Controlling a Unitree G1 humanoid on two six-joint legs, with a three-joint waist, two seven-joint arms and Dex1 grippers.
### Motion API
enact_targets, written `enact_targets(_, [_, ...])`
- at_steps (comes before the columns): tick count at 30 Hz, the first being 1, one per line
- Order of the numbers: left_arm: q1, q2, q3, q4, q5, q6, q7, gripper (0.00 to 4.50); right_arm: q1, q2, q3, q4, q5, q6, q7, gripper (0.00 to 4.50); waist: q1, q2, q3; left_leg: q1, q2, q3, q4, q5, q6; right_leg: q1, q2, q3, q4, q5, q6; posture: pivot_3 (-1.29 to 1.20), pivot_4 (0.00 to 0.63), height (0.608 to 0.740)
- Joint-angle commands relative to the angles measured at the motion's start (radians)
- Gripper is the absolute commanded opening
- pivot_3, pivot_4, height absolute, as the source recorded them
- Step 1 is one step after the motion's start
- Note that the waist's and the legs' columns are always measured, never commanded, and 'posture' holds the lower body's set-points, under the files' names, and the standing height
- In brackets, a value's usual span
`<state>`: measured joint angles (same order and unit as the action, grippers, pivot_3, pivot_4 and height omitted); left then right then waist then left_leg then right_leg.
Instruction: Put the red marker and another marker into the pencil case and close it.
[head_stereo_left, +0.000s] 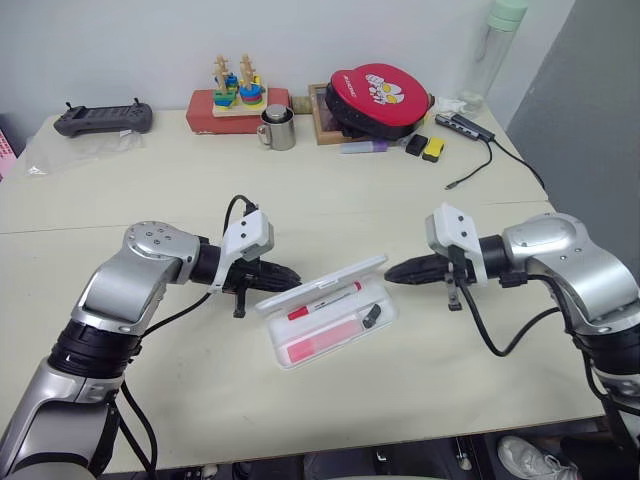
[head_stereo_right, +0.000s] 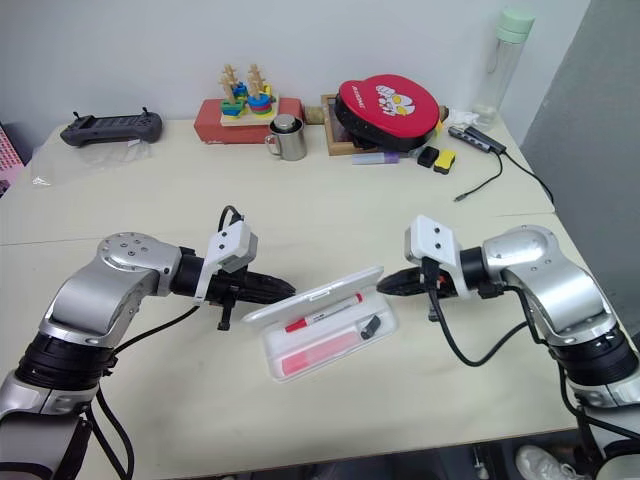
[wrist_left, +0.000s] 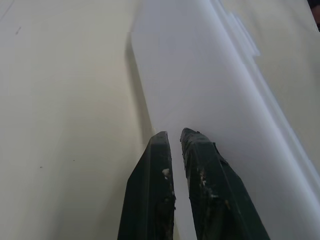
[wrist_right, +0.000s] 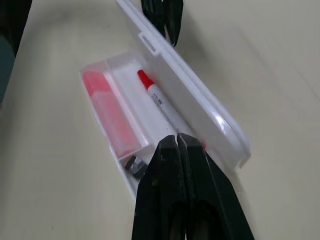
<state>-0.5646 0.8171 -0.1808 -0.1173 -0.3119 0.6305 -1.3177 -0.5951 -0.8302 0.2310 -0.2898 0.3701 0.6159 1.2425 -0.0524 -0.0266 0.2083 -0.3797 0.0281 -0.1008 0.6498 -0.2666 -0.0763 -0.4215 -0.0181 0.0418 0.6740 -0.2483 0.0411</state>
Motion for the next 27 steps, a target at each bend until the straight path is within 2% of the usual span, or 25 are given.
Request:
enact_targets(1, [0.005, -0.017, -0.024, -0.047, -0.009, 0.000, 0.012, 0.49, 0.016, -0.042, 0.011, -0.030, -0.031, -0.049, 0.033, 0.00, 0.000, 0.000, 0.000, 0.000, 0.000, 0.000, 0.000, 0.000, 0.000, 0.000, 0.000, 0.000, 0.000, 0.000, 0.000, 0.00, 0.150, 0.740])
enact_targets(17, [0.011, -0.080, -0.164, -0.031, 0.036, -0.026, 0.014, 0.49, 0.010, -0.037, 0.016, -0.020, -0.055, -0.050, 0.024, 0.00, -0.002, 0.000, 0.000, -0.001, 0.000, 0.000, 0.011, 0.000, 0.000, 0.001, 0.000, 0.001, 0.004, -0.001, 0.001, 0.00, 0.150, 0.740])
enact_targets(27, [0.030, -0.053, -0.261, 0.015, 0.184, -0.151, 0.039, 0.49, 0.001, -0.014, 0.024, -0.019, -0.071, -0.040, 0.012, 0.00, -0.001, 0.001, -0.001, 0.000, 0.000, 0.000, 0.012, 0.000, 0.000, 0.002, 0.001, 0.002, 0.006, -0.001, 0.002, 0.00, 0.150, 0.740])
